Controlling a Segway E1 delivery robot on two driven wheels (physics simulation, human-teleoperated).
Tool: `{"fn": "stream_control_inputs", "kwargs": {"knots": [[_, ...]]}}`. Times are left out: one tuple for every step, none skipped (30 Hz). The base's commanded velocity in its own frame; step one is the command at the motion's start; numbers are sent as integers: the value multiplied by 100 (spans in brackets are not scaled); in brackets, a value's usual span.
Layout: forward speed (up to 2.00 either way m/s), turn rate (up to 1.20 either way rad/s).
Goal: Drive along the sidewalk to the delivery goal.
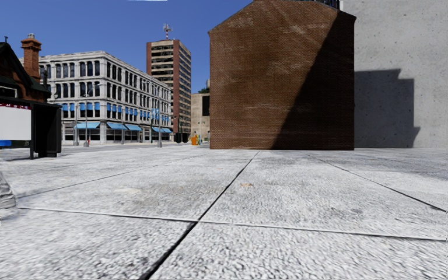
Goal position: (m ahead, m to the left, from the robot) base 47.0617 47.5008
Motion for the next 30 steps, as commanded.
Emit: {"fn": "stream_control_inputs", "kwargs": {"knots": [[119, 47], [119, 47], [119, 48], [119, 48], [119, 53], [119, 56], [119, 57], [119, 57], [119, 58], [119, 58], [119, 58], [119, 58], [119, 58], [119, 58], [119, 58], [119, 58], [119, 58], [119, 58], [119, 58], [119, 58], [119, 58], [119, 58], [119, 58], [119, 58], [119, 58], [119, 58], [119, 58], [119, 58], [119, 58], [119, 58]]}}
